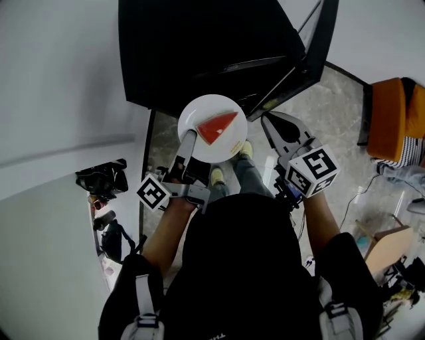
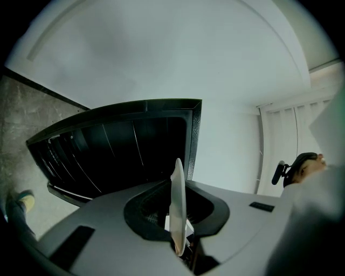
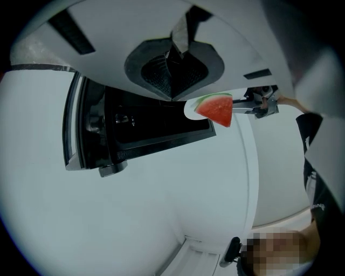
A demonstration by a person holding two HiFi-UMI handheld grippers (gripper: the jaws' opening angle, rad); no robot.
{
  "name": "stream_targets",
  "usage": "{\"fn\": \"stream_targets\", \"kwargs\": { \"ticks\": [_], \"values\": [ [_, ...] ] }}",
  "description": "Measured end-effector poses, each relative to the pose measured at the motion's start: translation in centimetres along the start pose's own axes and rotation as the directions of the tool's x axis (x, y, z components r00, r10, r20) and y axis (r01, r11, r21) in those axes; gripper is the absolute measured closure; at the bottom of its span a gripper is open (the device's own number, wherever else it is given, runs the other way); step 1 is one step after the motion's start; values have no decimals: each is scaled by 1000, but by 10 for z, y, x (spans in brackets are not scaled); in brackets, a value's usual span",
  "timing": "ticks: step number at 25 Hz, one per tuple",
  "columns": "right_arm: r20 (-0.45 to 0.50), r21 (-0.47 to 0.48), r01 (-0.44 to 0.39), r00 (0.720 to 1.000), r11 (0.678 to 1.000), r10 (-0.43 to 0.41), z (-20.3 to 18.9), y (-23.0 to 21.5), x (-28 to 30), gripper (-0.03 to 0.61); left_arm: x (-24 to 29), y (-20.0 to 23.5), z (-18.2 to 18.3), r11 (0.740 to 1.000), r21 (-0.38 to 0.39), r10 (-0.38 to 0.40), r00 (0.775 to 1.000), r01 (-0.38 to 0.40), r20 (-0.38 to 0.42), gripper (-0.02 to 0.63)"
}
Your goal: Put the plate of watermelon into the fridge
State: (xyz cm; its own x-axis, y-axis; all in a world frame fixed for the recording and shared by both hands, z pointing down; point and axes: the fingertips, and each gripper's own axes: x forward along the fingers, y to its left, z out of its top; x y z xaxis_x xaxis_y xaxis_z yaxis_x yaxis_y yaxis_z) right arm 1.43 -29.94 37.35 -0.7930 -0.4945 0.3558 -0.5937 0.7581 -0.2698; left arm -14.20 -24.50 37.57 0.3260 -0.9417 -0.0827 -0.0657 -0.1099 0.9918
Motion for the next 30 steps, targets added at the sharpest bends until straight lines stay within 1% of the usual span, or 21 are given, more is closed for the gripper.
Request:
{"fn": "stream_targets", "kwargs": {
  "ticks": [5, 8, 11, 17, 25, 30],
  "values": [
    [-16, -4, -14, 1000, 1000, 13, -5, 9, 4, 566, -8, 6, 0, 1000, 0, -2, 1000, 2, 15, 568],
    [-40, 14, 3, 999, 1000, -2, -15, -7, 14, 566, 2, 27, 3, 1000, 1, 22, 999, -22, 25, 568],
    [-55, 23, -9, 998, 1000, 10, -22, -25, 28, 566, 16, 48, 8, 999, 13, 42, 998, -43, 37, 568],
    [-75, 38, -16, 997, 999, 19, -36, -33, 39, 566, 24, 74, 12, 998, -8, 56, 996, -55, 63, 568],
    [-82, -5, -54, 995, 999, 54, -47, -25, 43, 566, 20, 93, 12, 999, -16, 52, 995, -51, 86, 568],
    [-100, -16, -65, 993, 998, 63, -64, -28, 53, 566, 23, 121, 14, 996, -23, 87, 992, -85, 96, 568]
  ]
}}
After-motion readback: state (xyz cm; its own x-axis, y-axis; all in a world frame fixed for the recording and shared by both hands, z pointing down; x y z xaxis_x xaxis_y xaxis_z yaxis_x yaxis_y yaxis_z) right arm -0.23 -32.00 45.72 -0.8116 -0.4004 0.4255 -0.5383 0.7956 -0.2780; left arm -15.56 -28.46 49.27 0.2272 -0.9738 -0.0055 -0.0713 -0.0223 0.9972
